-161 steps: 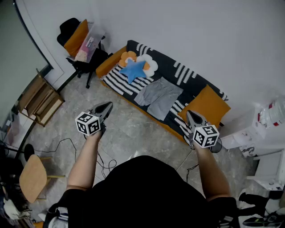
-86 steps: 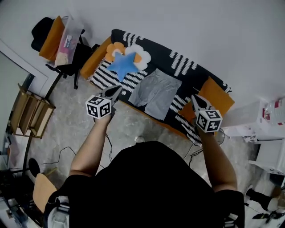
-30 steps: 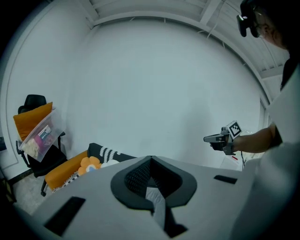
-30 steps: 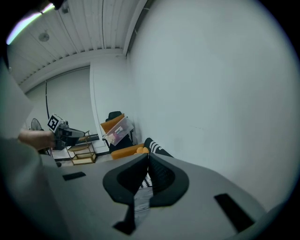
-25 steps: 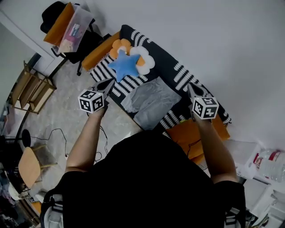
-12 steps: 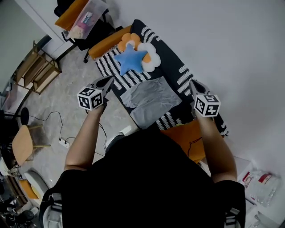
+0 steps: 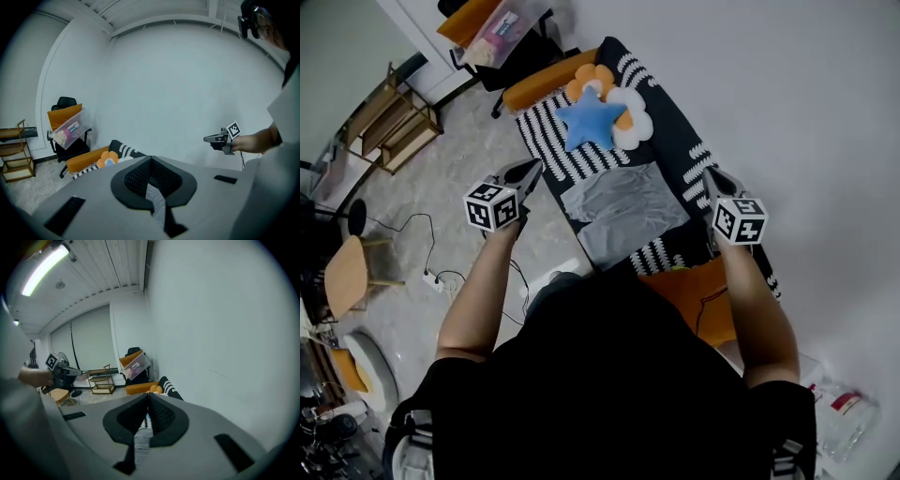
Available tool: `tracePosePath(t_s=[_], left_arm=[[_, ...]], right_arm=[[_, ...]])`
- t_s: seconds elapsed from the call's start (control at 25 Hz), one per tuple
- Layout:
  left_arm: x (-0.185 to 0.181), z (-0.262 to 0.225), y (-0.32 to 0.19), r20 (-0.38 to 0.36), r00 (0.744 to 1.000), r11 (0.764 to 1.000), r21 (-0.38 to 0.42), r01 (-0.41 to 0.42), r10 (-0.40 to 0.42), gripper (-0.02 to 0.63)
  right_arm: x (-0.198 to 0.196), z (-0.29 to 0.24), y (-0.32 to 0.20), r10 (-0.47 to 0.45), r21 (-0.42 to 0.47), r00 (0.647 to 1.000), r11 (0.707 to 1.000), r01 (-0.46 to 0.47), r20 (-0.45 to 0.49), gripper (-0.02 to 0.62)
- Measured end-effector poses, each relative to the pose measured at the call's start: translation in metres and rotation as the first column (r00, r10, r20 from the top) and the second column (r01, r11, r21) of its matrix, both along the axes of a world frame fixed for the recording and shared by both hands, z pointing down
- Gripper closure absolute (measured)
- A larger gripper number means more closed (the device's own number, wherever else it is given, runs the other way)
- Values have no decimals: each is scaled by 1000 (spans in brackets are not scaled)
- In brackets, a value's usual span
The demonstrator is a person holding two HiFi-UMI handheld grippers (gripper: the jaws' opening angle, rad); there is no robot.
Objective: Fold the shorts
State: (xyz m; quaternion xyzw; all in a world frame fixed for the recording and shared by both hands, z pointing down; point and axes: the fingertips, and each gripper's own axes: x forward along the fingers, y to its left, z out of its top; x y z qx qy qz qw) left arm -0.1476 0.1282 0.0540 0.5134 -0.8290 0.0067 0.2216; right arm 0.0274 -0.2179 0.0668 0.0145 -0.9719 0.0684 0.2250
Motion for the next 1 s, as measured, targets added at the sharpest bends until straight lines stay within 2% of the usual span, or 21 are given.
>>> tracePosePath(t_s=[0.52, 1.0], left_arm=[[-12, 18, 28, -16, 997, 997, -9, 72, -72, 591], [-62, 76, 32, -95, 991, 995, -58, 85, -90, 591]], right_arm=[[-37, 17, -11, -25, 17, 1000, 1000, 26, -18, 589], [-80, 58, -28, -76, 122, 987, 988, 93, -142, 588]])
